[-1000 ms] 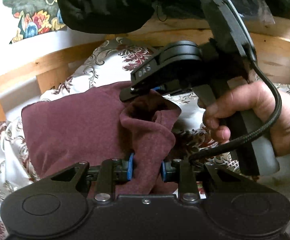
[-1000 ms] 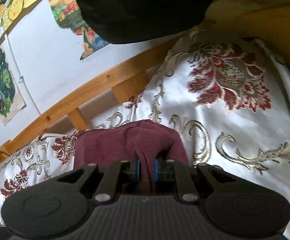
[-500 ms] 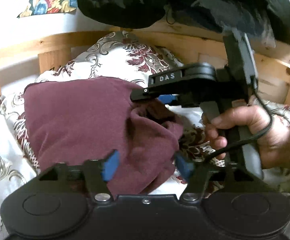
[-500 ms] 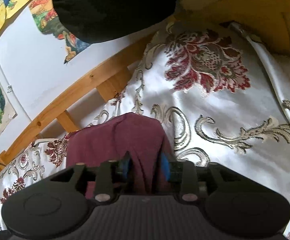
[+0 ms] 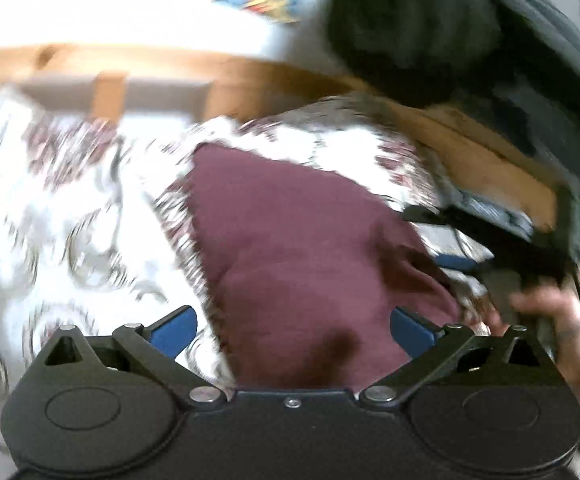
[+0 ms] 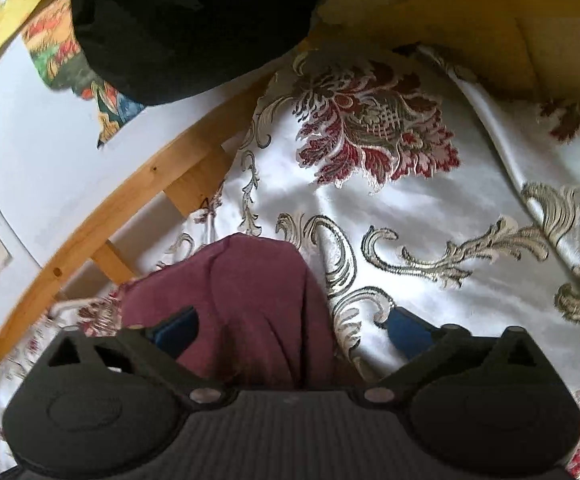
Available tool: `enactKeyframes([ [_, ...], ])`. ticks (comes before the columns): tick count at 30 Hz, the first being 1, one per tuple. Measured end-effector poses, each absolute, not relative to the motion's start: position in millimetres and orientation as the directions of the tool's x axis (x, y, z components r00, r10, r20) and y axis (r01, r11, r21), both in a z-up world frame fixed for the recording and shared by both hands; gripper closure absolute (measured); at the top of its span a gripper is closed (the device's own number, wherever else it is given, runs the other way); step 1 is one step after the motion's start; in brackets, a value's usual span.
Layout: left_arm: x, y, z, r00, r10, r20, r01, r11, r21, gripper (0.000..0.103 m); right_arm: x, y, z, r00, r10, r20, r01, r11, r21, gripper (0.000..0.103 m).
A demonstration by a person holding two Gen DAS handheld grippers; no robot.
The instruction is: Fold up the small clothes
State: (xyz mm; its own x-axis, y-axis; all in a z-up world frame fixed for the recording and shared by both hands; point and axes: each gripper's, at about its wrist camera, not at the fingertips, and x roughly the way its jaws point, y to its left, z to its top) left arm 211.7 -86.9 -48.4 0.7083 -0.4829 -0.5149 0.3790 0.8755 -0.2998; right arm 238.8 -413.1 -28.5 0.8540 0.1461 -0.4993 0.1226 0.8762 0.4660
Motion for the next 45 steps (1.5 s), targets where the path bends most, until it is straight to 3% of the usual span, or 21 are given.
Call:
enactKeyframes([
  [3, 227, -70, -64, 0.673, -0.505, -0.541, 0.299, 0.854, -0.426, 0.001, 235, -396, -34, 0.837, 0.084, -0.541, 0.119, 0.936, 0.331, 0.000],
  [9, 241, -62, -97, 0.626, -0.534, -0.568, 0.264, 0.831, -0.489, 0.001, 219, -364, -56, 0.838, -0.015, -0.546, 0.044, 0.998, 0.040, 0.000],
  [12, 243, -57, -113, 0.613, -0.575, -0.541, 0.251, 0.792, -0.557, 0.000, 220, -372, -45, 0.833, 0.067, -0.549, 0.011, 0.990, 0.137, 0.000],
  [14, 244, -56, -120, 0.622, -0.593, -0.512, 0.267, 0.775, -0.573, 0.000, 220, -379, -35, 0.858, 0.134, -0.496, -0.033, 0.978, 0.206, 0.000],
  [19, 237, -66, -124, 0.663, -0.575, -0.479, 0.325, 0.798, -0.508, 0.000, 248, -386, -18, 0.863, 0.158, -0.479, -0.018, 0.959, 0.283, 0.001],
  [22, 237, -67, -125, 0.669, -0.572, -0.474, 0.332, 0.801, -0.499, 0.000, 273, -387, -17, 0.850, 0.171, -0.498, 0.009, 0.941, 0.338, 0.024],
  [24, 238, -65, -125, 0.666, -0.578, -0.471, 0.333, 0.796, -0.506, 0.000, 286, -383, -19, 0.846, 0.153, -0.510, 0.022, 0.947, 0.320, 0.053],
  [27, 238, -65, -126, 0.668, -0.579, -0.467, 0.336, 0.795, -0.505, 0.000, 296, -375, -25, 0.846, 0.113, -0.520, 0.032, 0.965, 0.260, 0.086],
  [29, 238, -65, -126, 0.669, -0.580, -0.466, 0.338, 0.795, -0.505, 0.000, 291, -362, -22, 0.866, 0.093, -0.491, 0.003, 0.982, 0.191, 0.090],
  [34, 237, -66, -127, 0.673, -0.578, -0.462, 0.340, 0.796, -0.501, 0.000, 276, -322, -13, 0.881, 0.140, -0.451, -0.170, 0.985, -0.026, 0.091],
  [38, 237, -66, -127, 0.673, -0.579, -0.460, 0.341, 0.795, -0.502, 0.000, 283, -324, -9, 0.890, 0.080, -0.450, -0.107, 0.994, -0.037, 0.095],
  [42, 236, -65, -128, 0.673, -0.582, -0.457, 0.343, 0.793, -0.504, 0.000, 298, -357, -17, 0.862, 0.010, -0.506, 0.022, 0.998, 0.057, 0.095],
  [44, 237, -65, -128, 0.672, -0.583, -0.456, 0.347, 0.792, -0.502, 0.000, 298, -377, -29, 0.841, 0.042, -0.539, 0.068, 0.981, 0.183, 0.087],
  [45, 237, -65, -128, 0.672, -0.583, -0.456, 0.347, 0.792, -0.501, 0.000, 296, -385, -35, 0.838, 0.061, -0.543, 0.087, 0.966, 0.244, 0.073],
])
